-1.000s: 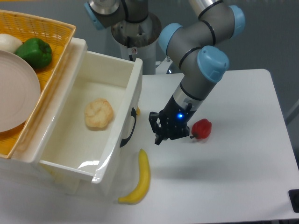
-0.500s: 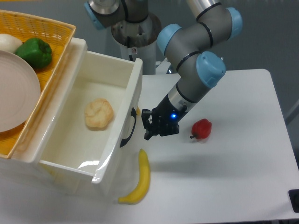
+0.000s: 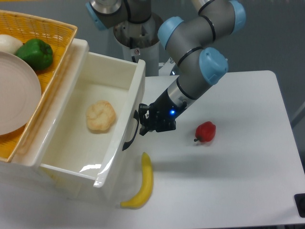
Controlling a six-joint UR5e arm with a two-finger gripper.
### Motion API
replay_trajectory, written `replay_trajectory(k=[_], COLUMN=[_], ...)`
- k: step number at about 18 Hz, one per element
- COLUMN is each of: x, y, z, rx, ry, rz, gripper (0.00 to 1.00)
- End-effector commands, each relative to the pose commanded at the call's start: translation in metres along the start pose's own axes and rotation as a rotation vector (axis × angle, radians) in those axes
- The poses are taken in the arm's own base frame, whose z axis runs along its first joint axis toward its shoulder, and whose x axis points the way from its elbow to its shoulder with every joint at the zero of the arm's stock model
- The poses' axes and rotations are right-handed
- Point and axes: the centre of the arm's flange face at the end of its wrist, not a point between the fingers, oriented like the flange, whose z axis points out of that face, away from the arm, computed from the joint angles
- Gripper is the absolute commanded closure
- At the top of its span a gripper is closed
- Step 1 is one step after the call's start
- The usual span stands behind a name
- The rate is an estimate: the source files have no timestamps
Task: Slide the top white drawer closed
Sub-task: 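Swing the gripper over to the open white drawer's front handle, then push the drawer front with the gripper, sliding the drawer closed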
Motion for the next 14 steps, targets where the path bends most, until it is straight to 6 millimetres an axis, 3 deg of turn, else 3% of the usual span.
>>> replay_trajectory(k=[14], x=[0.019], y=[0.002], z=[0.002], rx=[-0.013], ry=[0.02], rz=[0.005], gripper=[0.99])
